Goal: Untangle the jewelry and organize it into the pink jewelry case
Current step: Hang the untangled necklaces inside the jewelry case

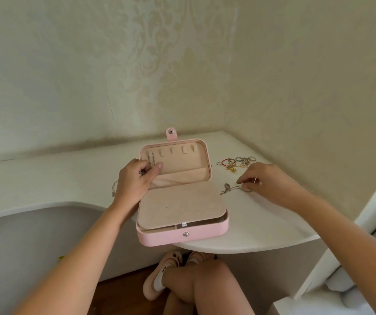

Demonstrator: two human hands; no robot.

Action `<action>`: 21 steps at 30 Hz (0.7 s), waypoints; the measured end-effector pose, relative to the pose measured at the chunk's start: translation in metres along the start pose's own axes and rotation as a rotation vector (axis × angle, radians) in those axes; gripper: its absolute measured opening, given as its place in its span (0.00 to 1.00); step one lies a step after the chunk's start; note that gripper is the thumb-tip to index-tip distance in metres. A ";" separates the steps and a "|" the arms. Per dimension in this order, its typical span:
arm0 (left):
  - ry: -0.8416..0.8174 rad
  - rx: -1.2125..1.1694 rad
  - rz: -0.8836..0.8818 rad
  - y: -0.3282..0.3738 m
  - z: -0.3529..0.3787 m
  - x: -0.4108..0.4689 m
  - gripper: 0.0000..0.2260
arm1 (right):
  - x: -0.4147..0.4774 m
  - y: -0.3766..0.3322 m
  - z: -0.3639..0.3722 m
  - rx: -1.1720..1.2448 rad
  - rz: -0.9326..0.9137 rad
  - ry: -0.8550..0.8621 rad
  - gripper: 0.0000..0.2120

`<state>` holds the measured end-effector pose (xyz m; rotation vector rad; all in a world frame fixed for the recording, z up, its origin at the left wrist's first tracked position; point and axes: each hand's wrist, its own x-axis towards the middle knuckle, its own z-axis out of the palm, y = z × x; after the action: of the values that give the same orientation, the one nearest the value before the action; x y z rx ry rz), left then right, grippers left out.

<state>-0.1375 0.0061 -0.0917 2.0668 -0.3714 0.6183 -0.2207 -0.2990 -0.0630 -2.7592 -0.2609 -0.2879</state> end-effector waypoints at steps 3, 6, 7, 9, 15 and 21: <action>0.001 0.001 0.013 0.001 0.000 0.000 0.23 | -0.023 -0.003 0.021 -0.109 -0.059 0.056 0.12; -0.005 -0.003 0.013 0.001 -0.001 -0.001 0.23 | -0.035 -0.007 0.031 -0.161 -0.037 0.073 0.16; -0.007 -0.006 0.009 0.000 -0.001 -0.001 0.23 | -0.036 -0.008 0.032 -0.175 -0.020 0.068 0.17; -0.009 -0.005 0.007 0.001 -0.001 -0.002 0.23 | -0.036 -0.011 0.033 -0.195 0.004 0.066 0.19; -0.012 0.003 0.022 0.000 -0.001 -0.002 0.23 | -0.045 -0.019 0.034 -0.341 0.027 -0.001 0.21; -0.023 0.015 0.022 -0.001 -0.001 -0.001 0.23 | -0.049 -0.023 0.033 -0.296 0.004 0.000 0.22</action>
<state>-0.1385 0.0078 -0.0927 2.0879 -0.4048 0.6122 -0.2678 -0.2729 -0.0971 -3.0502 -0.2281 -0.3512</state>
